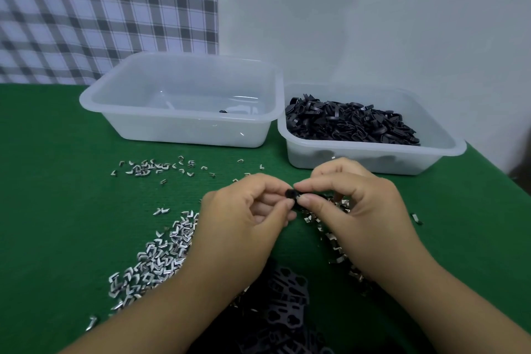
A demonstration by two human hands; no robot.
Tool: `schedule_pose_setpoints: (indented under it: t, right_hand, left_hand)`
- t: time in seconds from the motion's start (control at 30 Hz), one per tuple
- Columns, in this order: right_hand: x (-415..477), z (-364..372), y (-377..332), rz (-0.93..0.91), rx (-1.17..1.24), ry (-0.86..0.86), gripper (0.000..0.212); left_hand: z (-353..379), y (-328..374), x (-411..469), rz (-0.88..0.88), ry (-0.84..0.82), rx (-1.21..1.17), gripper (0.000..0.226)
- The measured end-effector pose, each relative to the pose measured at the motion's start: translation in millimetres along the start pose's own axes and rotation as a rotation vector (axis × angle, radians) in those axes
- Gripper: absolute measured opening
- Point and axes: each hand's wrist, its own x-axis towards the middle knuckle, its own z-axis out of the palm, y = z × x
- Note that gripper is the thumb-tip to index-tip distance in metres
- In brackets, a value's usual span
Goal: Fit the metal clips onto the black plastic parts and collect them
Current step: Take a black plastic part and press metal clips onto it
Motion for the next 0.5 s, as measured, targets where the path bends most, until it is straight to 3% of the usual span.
schedule_pose_setpoints:
  t: [0.23, 0.5]
  right_hand:
    - [-3.7, 4.3, -0.8, -0.212, -0.226, 0.155, 0.006]
    - [-3.0, 4.7, 0.3, -0.246, -0.282, 0.194, 0.004]
  left_hand:
    - [-0.8, -1.0, -0.1, -0.094, 0.017, -0.164, 0.021]
    - [-0.7, -0.4, 0.1, -0.11, -0.035, -0.27, 0.023]
